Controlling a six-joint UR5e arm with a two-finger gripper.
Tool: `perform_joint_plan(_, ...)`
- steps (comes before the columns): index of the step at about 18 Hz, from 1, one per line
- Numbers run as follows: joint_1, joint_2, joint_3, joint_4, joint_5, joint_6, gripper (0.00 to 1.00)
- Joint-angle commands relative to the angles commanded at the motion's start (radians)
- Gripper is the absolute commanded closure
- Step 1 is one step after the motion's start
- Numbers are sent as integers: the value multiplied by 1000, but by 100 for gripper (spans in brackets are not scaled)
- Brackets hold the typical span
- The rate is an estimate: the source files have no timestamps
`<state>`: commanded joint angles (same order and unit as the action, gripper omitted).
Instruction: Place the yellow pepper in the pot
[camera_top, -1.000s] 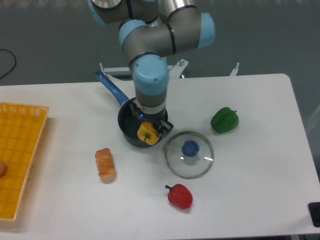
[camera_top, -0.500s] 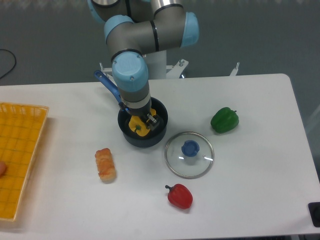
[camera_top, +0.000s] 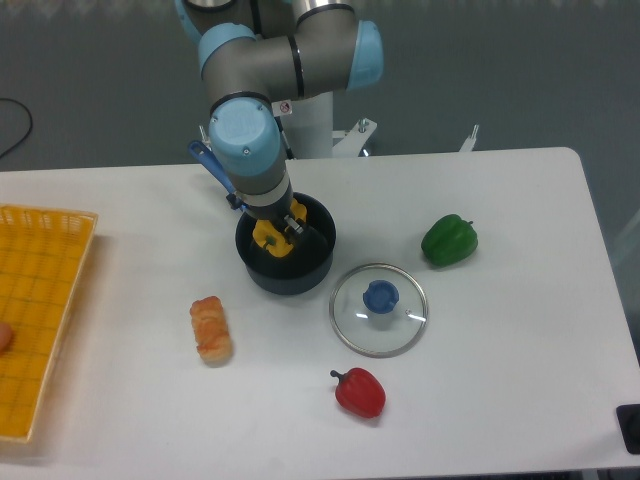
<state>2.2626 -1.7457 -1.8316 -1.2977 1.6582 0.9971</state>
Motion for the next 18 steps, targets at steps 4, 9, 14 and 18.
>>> perform_joint_plan(4,-2,0,-9,3,0,3,40)
perform_joint_plan(9,-12,-21,-48,75,14,2,40)
perform_joint_plan(14,-31,-31,-52,81,20,-2,40)
perform_joint_plan(18,-34,-35,-51,81,21,-3,39)
